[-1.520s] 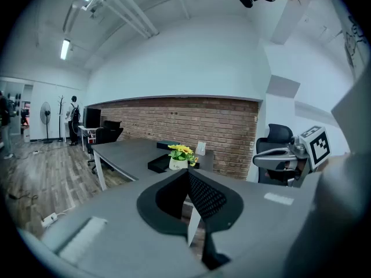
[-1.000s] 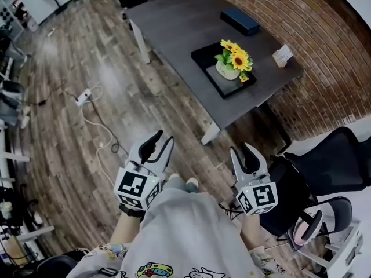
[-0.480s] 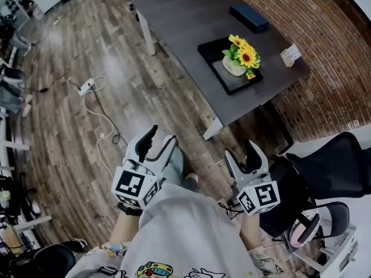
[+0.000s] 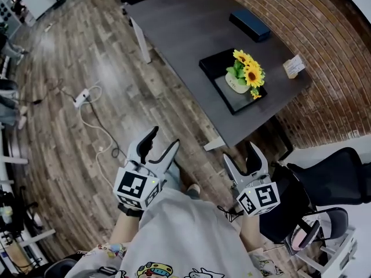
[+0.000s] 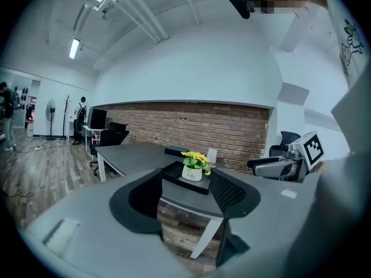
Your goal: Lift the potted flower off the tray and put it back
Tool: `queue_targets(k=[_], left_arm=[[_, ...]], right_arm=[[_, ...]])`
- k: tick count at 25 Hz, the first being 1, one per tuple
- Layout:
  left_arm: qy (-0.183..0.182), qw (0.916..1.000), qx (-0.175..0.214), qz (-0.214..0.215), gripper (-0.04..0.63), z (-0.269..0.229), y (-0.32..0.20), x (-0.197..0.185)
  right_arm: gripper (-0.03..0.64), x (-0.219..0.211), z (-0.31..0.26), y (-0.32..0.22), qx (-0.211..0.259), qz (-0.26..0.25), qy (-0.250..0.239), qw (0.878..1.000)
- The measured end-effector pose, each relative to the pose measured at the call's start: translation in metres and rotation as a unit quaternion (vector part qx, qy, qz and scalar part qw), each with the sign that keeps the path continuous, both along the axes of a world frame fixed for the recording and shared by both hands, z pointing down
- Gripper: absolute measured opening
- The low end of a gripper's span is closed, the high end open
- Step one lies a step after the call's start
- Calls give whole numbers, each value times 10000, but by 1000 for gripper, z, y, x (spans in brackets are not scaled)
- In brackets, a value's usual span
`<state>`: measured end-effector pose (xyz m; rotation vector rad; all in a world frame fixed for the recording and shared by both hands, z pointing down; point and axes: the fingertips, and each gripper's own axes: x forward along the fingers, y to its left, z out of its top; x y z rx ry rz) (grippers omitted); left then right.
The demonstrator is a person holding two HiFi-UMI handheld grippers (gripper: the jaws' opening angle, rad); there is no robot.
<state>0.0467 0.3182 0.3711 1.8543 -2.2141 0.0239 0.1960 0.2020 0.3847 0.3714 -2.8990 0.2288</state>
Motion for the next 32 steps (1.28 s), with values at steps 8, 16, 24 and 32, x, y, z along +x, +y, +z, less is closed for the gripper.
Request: queue_targets(k=[8,16,24,32], left_arm=[[-41,9999,9,121,278,-7,-39,-102],[-149,9995,-53,278,281,-2,-46,-169],[27,9992,-142,383,281,9,-45,-200],[212,9977,-165,629,290,18,-71,-206]], right_arm=[[350,-95,-7,-36,-93,112,-66,9999],[351,-155,-5,-54,-69,421,-150,9990],[365,-172,2,-56,-40,703,98,9975],[390,-166,15,-80,-136,1031,294,9941]])
